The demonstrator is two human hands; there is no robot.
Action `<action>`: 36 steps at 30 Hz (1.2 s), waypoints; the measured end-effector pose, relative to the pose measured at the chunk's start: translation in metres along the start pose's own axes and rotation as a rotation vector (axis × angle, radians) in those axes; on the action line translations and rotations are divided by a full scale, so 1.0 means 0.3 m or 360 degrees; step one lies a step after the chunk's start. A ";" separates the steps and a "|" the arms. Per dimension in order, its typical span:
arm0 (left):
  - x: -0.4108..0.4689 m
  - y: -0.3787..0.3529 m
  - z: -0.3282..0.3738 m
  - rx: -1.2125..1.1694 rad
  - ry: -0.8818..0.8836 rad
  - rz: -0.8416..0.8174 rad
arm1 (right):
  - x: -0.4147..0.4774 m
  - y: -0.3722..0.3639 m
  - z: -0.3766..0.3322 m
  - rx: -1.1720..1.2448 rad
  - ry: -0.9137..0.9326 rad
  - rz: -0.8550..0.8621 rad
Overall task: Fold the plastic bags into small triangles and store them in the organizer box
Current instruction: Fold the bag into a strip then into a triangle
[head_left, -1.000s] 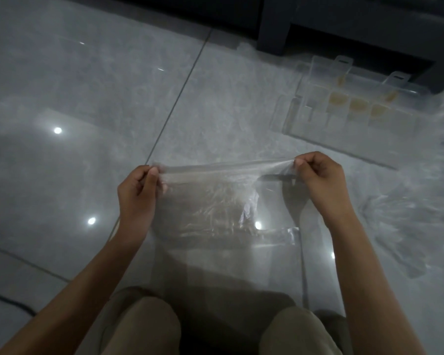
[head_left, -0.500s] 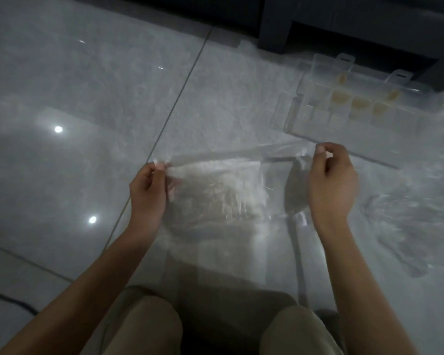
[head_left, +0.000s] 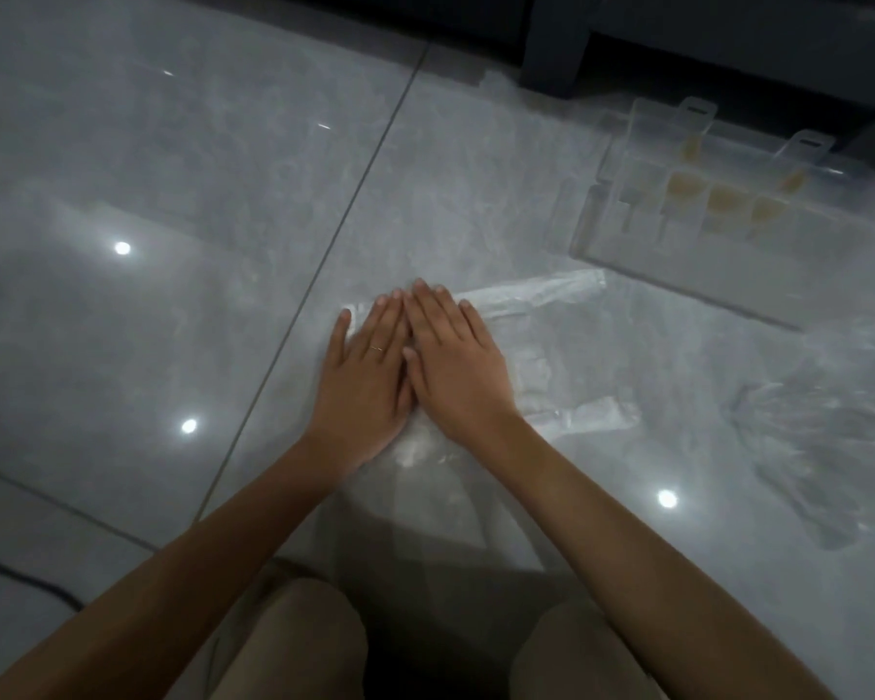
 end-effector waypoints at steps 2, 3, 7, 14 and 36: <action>0.001 -0.013 -0.004 -0.0005 -0.0006 0.0012 | -0.020 -0.017 0.059 -0.0007 0.0000 -0.0014; 0.000 -0.016 -0.007 0.0006 -0.0011 0.0023 | -0.032 -0.014 0.105 -0.0041 -0.0033 0.0005; -0.002 -0.007 -0.010 0.0017 0.0053 -0.0052 | -0.086 0.042 0.292 -0.0143 -0.0404 0.0154; -0.002 0.048 -0.024 -0.0109 0.0206 -0.0042 | -0.108 0.123 0.270 -0.0087 -0.0605 0.0112; -0.138 0.002 0.086 -0.0211 -0.0464 0.0097 | -0.405 0.120 0.417 0.0227 -0.0977 0.0575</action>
Point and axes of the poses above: each hand's wrist, its own x-axis towards the middle knuckle, its own y-axis out of the back of the hand, z = x × y, the point moved 1 cm from there along x, towards the middle knuckle
